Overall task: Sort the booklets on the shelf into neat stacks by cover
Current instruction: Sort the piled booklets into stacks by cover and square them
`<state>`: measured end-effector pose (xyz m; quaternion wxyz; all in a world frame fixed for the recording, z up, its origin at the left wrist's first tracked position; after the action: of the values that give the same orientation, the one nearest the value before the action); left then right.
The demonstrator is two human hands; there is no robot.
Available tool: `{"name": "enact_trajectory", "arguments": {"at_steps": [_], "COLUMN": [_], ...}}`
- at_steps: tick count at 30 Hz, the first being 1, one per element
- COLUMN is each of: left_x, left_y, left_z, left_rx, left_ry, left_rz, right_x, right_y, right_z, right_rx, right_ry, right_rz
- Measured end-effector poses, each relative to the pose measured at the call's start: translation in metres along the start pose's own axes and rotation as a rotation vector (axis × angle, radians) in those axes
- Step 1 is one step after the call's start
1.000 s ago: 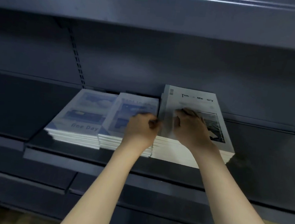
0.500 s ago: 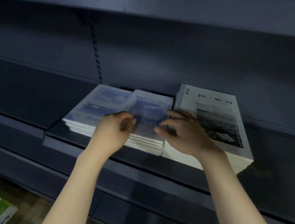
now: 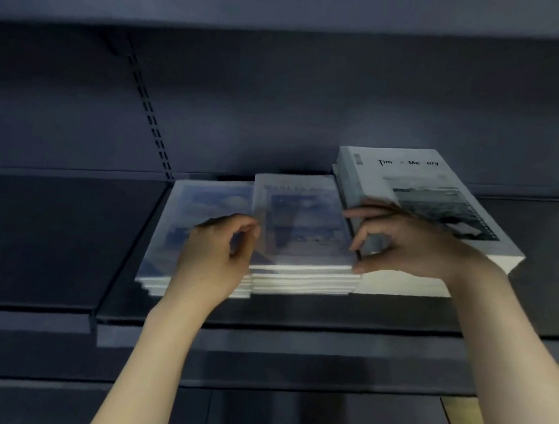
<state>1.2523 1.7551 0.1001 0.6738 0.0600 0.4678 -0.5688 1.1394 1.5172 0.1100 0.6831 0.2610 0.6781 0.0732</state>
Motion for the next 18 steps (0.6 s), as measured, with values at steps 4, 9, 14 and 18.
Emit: {"name": "enact_trajectory", "arguments": {"at_steps": [4,9,14,18], "left_x": [-0.004,0.004,0.013,0.017], "left_y": [0.009,0.013,0.013,0.013], "left_z": [0.003,0.001,-0.004,-0.006], "left_rx": [0.033,0.033,0.114,0.146], "left_ry": [0.09,0.447,0.533,0.454], "left_rz": [-0.029,0.015,0.202,0.217], "right_x": [0.001,0.018,0.048,0.069], "right_y": [0.013,0.043,0.069,0.081], "right_z": [-0.006,-0.011,-0.009,-0.009], "right_rx": [0.119,0.128,0.131,0.045], "right_ry": [0.023,-0.062,-0.16,-0.145], "right_rz": [0.007,-0.149,-0.28,-0.264]}}
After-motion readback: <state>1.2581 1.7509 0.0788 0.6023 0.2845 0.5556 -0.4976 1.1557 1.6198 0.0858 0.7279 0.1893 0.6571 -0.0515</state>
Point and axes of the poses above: each hand's wrist, its own z-axis towards the middle knuckle, its own x-axis out of the palm, y = z × x, the point moved 2 cm from there along z, towards the middle knuckle, and after that the axes turned 12 degrees about x, right-handed, at the moved point
